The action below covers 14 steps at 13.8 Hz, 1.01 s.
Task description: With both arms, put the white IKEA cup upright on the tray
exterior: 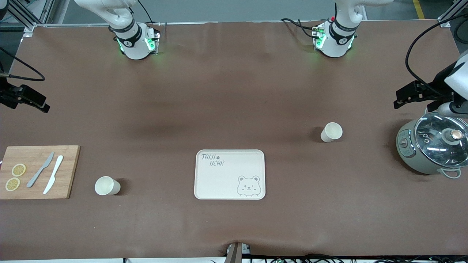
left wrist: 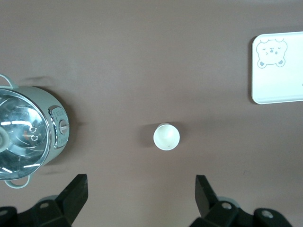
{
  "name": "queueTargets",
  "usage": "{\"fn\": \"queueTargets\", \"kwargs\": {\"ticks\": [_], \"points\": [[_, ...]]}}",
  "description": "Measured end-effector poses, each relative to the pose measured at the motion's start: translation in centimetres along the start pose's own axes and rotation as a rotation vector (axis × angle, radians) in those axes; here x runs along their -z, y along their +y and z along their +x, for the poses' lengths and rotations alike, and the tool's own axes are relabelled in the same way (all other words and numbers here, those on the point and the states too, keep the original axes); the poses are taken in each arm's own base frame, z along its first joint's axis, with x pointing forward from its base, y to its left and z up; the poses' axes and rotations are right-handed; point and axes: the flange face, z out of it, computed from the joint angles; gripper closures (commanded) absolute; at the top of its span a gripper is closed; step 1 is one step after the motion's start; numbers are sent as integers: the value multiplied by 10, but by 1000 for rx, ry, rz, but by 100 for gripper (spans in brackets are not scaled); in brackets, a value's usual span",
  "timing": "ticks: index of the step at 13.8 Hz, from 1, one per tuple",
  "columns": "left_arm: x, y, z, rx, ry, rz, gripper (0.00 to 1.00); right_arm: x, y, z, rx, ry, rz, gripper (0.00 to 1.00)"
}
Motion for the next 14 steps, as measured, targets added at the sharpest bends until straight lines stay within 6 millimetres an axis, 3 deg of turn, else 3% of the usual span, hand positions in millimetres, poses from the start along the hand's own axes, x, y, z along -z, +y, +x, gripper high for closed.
{"fn": "queueTargets", "kwargs": {"ticks": [8,11,14], "points": [[-1,0,-3,-7,-12,-1,0,0,0,0,0,0,0,0],[-23,-14,-13,-46,-60,-8,0,0,0,0,0,0,0,0],[-68,-58,-36,-104,-54,-19,0,0,0,0,0,0,0,0]]}}
